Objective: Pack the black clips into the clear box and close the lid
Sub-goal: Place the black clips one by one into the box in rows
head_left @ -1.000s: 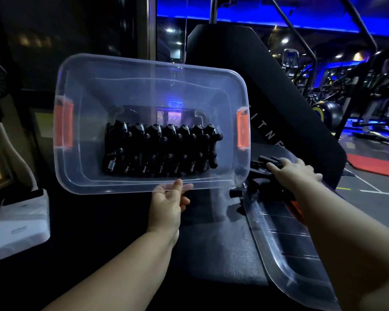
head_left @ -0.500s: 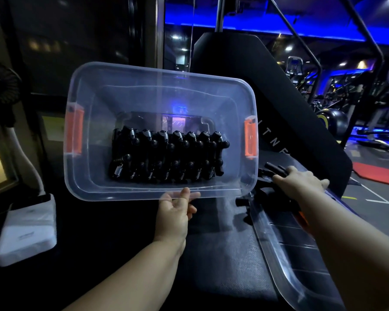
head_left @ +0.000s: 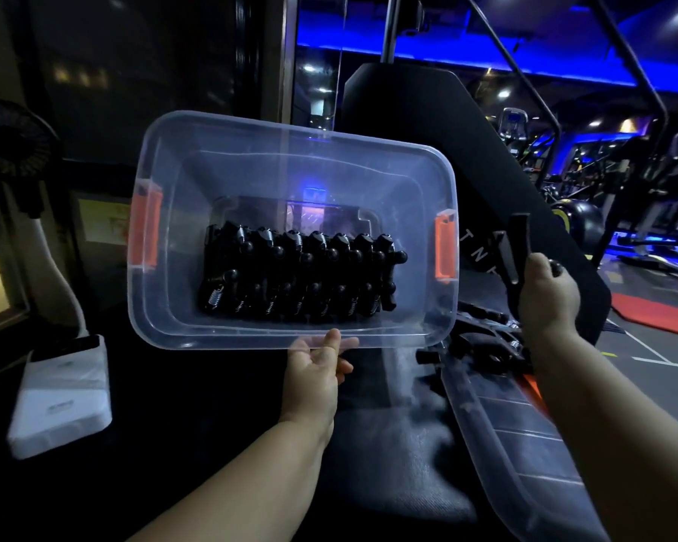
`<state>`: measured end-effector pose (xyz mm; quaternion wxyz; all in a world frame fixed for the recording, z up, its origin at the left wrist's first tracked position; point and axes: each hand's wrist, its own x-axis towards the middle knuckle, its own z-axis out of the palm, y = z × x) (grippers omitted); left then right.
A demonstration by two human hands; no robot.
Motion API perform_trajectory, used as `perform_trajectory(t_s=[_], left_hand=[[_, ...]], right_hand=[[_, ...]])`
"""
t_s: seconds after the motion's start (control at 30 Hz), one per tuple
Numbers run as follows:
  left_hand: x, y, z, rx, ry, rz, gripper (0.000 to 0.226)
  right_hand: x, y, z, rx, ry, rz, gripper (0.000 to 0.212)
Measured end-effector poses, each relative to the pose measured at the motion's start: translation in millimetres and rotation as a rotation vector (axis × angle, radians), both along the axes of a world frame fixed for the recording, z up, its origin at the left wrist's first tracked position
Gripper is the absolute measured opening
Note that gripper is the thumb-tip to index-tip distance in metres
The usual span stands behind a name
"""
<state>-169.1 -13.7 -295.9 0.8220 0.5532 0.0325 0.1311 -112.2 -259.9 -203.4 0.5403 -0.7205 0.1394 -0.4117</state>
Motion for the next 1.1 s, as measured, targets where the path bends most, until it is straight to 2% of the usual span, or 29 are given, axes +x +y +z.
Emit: perform_trajectory(t_s=[0.1,0.17,0.23,0.3,0.4,0.53,0.67,0.8,0.9,1.1], left_hand=[[0,1,-1,-0.005,0.008,0.002,0.013],[-1,1,-1,-0.009,0.008,0.011,0.014],[-1,1,-1,-0.030,0.008,0.038,0.015],[0,2,-1,-0.043,0.012,0.079,0.018],[2,3,-3,-0.040,0.036,0.141,0.027],[0,4,-5,-0.083,0.067,0.151,0.038],[2,5,-5,-0.068,0.054,0.137,0.042],[1,4,-5,-0.148,0.018,0.104,0.033],[3,5,-7,-0.116,0.015,0.119,0.029],[3,6,-6,-0.105,0.002,0.123,0.015]], right_hand=[[-6,17,11,0.159,-0.216,0.058,0.027],[-10,28,18,0.124,-0.310,0.135,0.025],[-12,40,24,-0.010,-0.328,0.189,0.023],[-13,55,29,-0.166,-0.318,0.207,0.015],[-16,75,34,-0.480,-0.272,0.163,0.032],[-11,98,41,-0.796,-0.201,0.124,0.035],[13,108,49,-0.960,-0.133,0.166,0.036],[38,119,50,-1.065,-0.089,0.162,0.025],[54,129,49,-1.148,-0.095,0.163,0.025],[91,136,47,-1.185,0.009,0.159,0.030]])
